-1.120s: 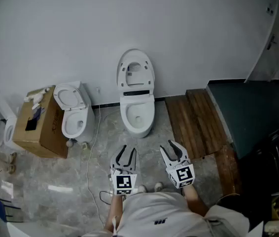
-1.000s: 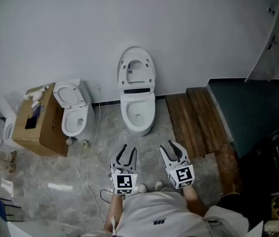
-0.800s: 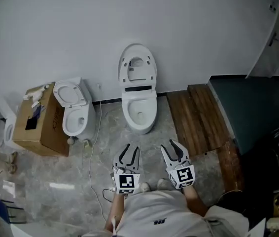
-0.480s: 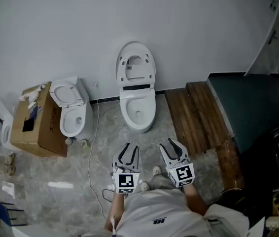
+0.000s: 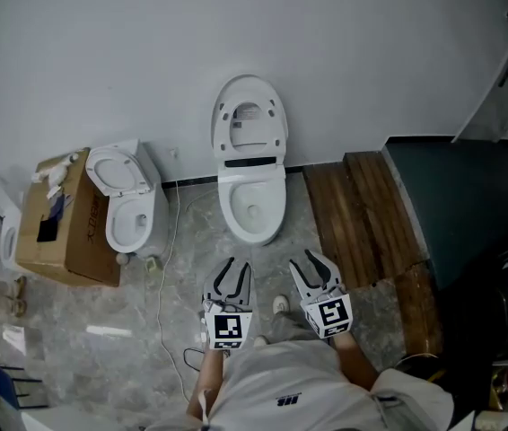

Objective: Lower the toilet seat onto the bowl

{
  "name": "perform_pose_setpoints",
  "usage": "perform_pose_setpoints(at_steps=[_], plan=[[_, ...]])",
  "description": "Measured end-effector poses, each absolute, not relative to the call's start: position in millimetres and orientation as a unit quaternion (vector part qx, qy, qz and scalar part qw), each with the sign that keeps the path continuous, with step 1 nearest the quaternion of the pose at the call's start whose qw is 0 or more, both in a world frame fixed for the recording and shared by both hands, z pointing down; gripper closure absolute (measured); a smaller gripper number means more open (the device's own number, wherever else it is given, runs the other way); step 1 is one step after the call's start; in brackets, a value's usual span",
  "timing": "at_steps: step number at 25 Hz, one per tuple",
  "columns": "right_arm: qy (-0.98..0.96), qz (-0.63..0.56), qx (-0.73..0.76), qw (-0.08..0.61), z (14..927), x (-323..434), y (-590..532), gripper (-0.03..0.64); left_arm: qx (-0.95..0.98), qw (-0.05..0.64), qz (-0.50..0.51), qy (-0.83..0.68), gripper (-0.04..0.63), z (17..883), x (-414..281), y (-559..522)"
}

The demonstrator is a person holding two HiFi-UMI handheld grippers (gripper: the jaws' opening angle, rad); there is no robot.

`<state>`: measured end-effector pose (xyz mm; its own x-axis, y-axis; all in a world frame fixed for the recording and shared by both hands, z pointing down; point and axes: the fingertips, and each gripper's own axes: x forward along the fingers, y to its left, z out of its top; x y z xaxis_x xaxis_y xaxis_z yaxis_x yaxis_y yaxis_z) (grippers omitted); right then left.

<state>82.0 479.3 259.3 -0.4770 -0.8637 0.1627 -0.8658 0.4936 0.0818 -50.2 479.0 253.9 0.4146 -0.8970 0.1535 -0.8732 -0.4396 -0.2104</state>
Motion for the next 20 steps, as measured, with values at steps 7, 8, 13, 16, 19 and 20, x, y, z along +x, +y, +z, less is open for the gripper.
perform_pose_setpoints(at_steps=[7,8,13,16,19,20], plan=[[-0.863,0.008,0.494,0.102,266,94,413,0.451,-0.831,0.039,-0.129,0.539,0.46,261,-43,415],[-0.864,0.006,0.493,0.102,265,97,403,0.451,-0.83,0.04,-0.128,0.541,0.462,260,-40,406],[-0.867,0.012,0.485,0.109,271,109,367,0.451,-0.824,0.036,-0.13,0.55,0.471,261,-29,371],[-0.871,0.012,0.478,0.114,273,117,345,0.451,-0.821,0.037,-0.13,0.555,0.474,258,-22,350],[-0.873,0.006,0.475,0.109,267,126,319,0.451,-0.817,0.042,-0.129,0.561,0.476,256,-13,326],[-0.874,0.005,0.474,0.107,266,129,311,0.451,-0.815,0.042,-0.13,0.563,0.476,256,-10,320]])
